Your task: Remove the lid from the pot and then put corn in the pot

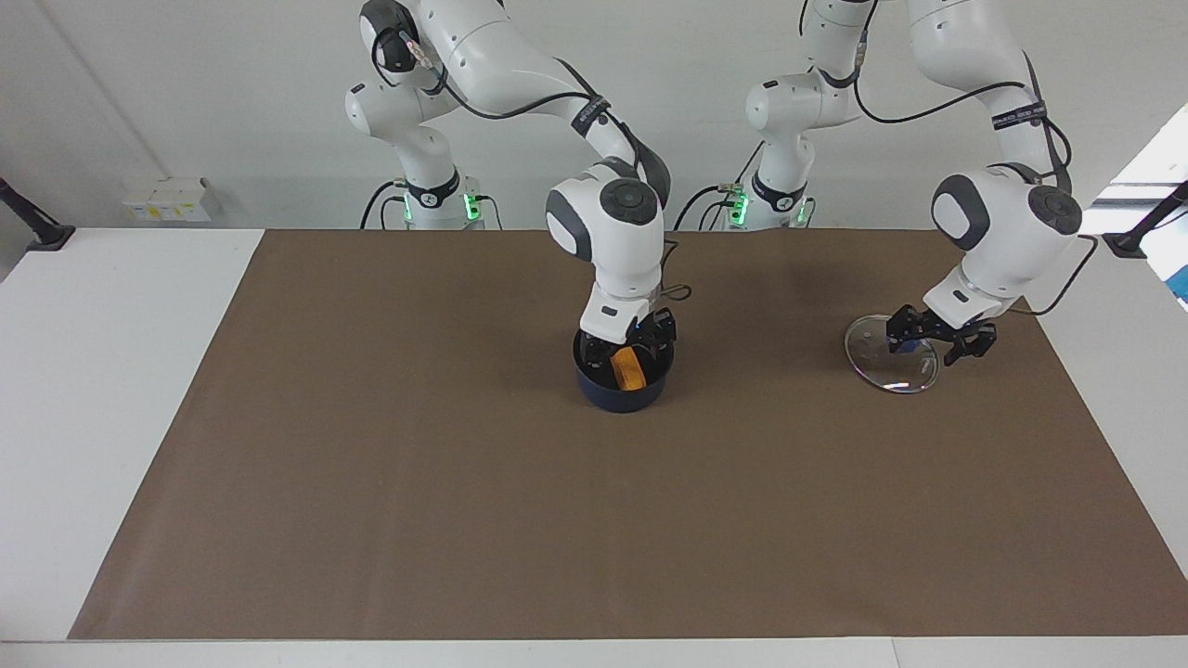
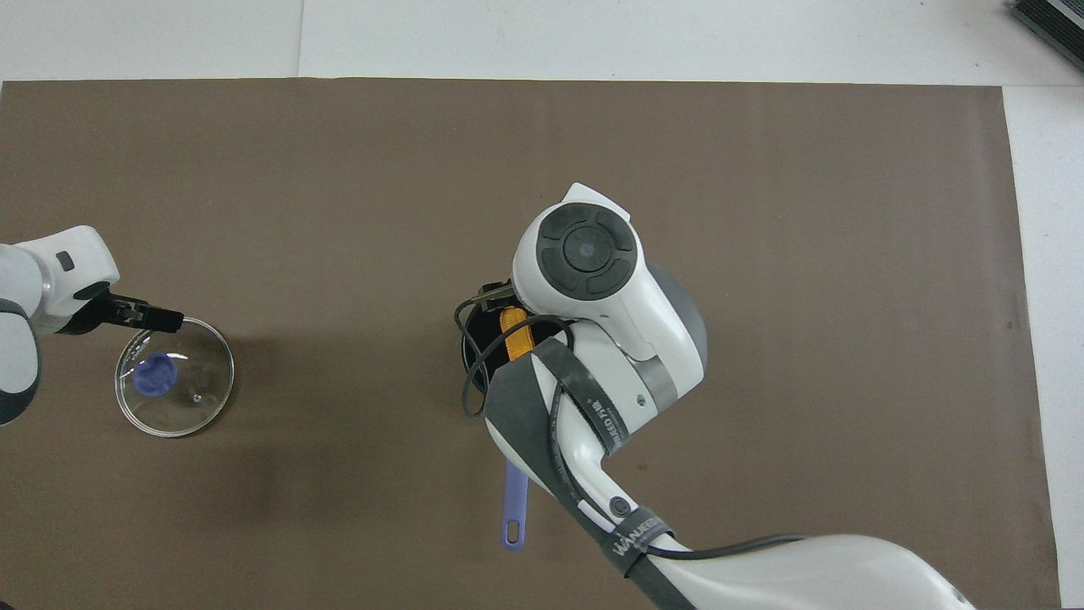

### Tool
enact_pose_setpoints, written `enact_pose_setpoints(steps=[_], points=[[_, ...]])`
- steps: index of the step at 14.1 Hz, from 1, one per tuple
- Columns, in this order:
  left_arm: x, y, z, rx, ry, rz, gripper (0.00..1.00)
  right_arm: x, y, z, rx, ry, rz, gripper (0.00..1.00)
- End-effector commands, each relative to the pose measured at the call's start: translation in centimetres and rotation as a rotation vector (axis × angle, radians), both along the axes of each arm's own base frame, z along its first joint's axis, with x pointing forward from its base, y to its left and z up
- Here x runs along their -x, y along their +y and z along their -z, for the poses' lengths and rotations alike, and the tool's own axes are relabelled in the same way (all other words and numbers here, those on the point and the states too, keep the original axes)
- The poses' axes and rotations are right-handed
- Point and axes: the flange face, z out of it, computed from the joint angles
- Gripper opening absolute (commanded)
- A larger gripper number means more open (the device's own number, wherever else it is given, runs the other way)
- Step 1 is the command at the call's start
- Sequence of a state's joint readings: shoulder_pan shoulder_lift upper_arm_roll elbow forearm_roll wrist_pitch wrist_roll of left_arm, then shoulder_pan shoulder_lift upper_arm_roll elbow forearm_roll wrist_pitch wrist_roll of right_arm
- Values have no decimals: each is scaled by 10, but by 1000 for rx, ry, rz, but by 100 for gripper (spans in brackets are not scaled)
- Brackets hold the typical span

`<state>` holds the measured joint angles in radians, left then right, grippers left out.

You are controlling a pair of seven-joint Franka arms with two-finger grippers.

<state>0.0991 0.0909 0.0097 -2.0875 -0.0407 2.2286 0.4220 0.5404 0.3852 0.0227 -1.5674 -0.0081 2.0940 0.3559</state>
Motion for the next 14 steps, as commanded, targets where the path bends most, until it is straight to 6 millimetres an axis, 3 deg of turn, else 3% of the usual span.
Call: enact_pose_setpoints(steps=[1, 4, 8, 10, 14], points=[[-18, -30, -26, 15, -2, -68, 100, -9, -61, -52, 3, -18, 74, 100], [-29, -59, -64, 23, 13, -139, 100, -21, -132, -95, 4, -32, 178, 100], [-34, -71, -124, 21, 31, -211, 100, -25, -220, -148, 10, -29, 306, 100], [-33, -71, -147, 21, 38, -210, 100, -19, -241, -177, 16, -15, 338, 100], [-28, -70, -183, 24, 47, -237, 100, 14, -269, -223, 5, 5, 387, 100]])
